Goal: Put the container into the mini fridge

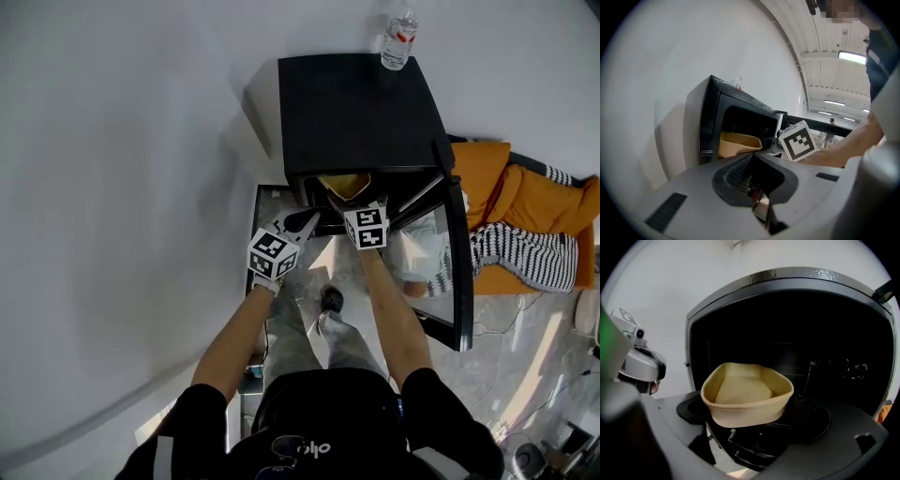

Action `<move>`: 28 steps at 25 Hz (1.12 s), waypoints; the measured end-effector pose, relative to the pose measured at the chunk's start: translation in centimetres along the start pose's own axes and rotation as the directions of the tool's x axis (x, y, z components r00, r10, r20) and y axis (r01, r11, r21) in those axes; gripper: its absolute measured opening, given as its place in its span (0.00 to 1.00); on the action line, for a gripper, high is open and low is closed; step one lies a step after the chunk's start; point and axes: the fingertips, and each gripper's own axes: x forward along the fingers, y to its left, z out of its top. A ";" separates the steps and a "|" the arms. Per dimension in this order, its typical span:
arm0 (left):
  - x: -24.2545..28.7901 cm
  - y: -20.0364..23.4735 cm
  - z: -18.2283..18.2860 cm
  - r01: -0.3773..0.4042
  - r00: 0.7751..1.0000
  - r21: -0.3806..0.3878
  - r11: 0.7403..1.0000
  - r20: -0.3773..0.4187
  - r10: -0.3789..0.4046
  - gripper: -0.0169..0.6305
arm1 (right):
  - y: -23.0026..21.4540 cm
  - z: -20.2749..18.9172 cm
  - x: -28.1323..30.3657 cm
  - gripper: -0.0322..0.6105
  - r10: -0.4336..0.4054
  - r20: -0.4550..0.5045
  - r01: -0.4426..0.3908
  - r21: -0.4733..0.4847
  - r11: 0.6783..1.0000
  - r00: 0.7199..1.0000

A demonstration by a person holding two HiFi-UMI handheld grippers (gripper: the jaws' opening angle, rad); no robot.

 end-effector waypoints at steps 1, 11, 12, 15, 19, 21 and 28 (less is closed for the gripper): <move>0.0 0.1 0.0 0.000 1.000 0.000 1.000 0.002 0.000 0.04 | 0.0 0.0 0.2 0.84 -0.006 -0.002 0.006 0.001 1.000 1.000; -0.2 1.5 0.3 -0.011 1.000 -0.007 1.000 0.024 0.012 0.04 | 0.0 0.1 1.8 0.84 -0.057 0.005 0.057 0.025 0.998 0.998; -0.2 1.7 0.3 -0.014 1.000 -0.009 1.000 0.027 0.014 0.04 | 0.0 0.2 1.9 0.84 -0.061 0.006 0.060 0.025 0.998 0.998; -0.3 2.0 0.4 -0.020 0.999 -0.019 1.000 0.036 0.020 0.04 | 0.0 0.4 2.4 0.84 -0.073 0.013 0.072 0.026 0.997 0.997; -0.4 2.1 0.4 -0.020 0.999 -0.028 0.999 0.046 0.021 0.04 | 0.0 0.5 2.7 0.84 -0.086 0.016 0.086 0.036 0.996 0.996; -0.4 2.2 0.4 -0.021 0.999 -0.030 0.999 0.049 0.023 0.04 | 0.0 0.5 2.8 0.84 -0.093 0.015 0.093 0.025 0.995 0.996; -0.8 2.5 0.2 -0.029 0.998 -0.044 0.999 0.051 0.031 0.04 | 0.0 0.3 3.0 0.84 -0.093 0.004 0.093 0.016 0.996 0.996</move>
